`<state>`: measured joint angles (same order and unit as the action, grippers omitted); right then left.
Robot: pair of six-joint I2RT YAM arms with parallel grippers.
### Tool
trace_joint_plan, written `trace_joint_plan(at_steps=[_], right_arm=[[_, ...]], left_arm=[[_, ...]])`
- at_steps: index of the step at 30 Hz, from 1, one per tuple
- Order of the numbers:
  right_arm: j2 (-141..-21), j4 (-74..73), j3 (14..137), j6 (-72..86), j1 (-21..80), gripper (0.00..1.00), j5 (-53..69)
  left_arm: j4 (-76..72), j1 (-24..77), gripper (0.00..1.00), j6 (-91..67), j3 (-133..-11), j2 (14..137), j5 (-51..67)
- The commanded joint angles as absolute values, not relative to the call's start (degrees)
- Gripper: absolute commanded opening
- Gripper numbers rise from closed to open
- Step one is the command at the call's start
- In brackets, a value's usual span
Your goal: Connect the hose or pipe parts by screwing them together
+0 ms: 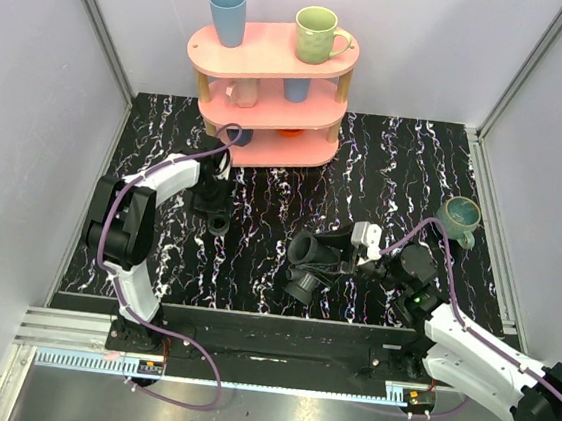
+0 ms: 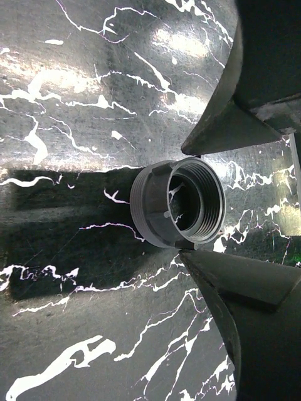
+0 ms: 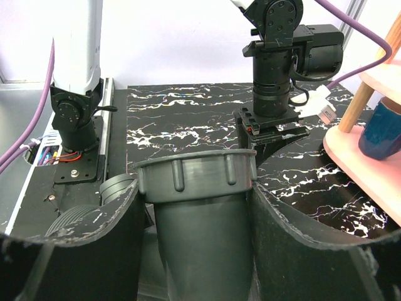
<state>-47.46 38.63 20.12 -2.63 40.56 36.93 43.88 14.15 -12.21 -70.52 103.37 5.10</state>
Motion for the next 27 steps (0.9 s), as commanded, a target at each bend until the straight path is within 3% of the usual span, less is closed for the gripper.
trace_joint_plan(at_steps=[1,3,7,13,16,20,27], right_arm=[[-46.1,39.6,20.3,-3.5,40.4,0.21,35.5],[-45.9,39.4,20.3,-3.6,40.4,0.21,35.3],[-45.5,38.2,20.1,-4.2,40.5,0.21,34.7],[-46.9,36.7,20.7,-5.8,40.5,0.20,33.5],[-47.9,36.4,20.9,-6.8,40.5,0.21,33.0],[-49.0,36.5,21.4,-9.0,40.5,0.21,32.4],[-50.4,34.3,24.4,-14.9,40.4,0.22,33.7]], left_arm=[[43.2,14.5,0.64,-12.0,-72.6,103.8,3.4],[43.2,14.7,0.61,-12.0,-72.6,104.0,3.4],[43.2,14.8,0.38,-12.0,-72.5,103.8,3.5],[43.2,15.1,0.17,-12.3,-71.8,102.4,5.5],[43.0,15.1,0.00,-12.8,-71.3,100.0,8.0],[41.2,15.1,0.00,-14.4,-69.4,92.6,13.8],[29.0,15.3,0.00,-21.7,-59.0,75.8,39.3]])
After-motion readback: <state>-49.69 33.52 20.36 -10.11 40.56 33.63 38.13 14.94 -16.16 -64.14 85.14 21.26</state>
